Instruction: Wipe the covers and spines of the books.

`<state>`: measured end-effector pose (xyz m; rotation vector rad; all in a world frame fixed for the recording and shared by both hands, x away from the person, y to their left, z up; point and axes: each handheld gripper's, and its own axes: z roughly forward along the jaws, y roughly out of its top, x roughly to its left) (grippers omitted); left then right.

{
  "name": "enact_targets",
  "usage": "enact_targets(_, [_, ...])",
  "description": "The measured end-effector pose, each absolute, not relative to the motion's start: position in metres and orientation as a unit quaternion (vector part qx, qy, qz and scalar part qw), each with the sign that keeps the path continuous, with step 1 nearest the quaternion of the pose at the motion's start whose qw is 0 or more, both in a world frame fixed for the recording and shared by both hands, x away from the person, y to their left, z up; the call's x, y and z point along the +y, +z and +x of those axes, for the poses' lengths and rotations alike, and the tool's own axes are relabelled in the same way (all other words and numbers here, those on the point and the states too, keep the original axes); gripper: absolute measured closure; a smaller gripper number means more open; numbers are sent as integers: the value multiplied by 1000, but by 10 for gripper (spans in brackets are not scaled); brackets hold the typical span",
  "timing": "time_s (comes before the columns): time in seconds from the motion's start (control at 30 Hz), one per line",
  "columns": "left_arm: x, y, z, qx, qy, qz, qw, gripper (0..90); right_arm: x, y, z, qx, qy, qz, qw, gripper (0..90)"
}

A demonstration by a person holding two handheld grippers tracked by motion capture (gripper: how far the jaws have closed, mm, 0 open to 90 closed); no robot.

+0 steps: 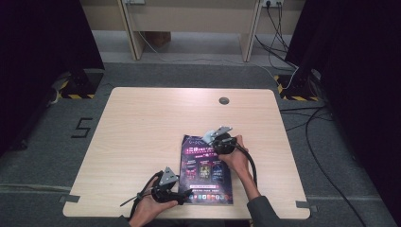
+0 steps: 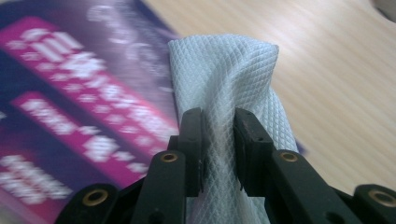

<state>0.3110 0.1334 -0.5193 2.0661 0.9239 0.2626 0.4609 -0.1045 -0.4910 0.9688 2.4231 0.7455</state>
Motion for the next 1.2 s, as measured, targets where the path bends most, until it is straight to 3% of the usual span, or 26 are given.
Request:
enact_targets(0.23, [133, -519, 311, 369, 106, 824, 417, 247, -138, -493, 475, 844, 280, 403, 217, 749])
enact_targets(0.57, [133, -519, 311, 367, 105, 824, 418, 246, -109, -491, 459, 872, 276, 351, 199, 742])
enact_targets(0.9, [134, -519, 311, 365, 105, 825, 418, 246, -140, -493, 475, 833, 273, 421, 231, 715])
enact_targets(1.2, [133, -519, 311, 367, 106, 825, 418, 248, -138, -493, 472, 837, 275, 419, 219, 739])
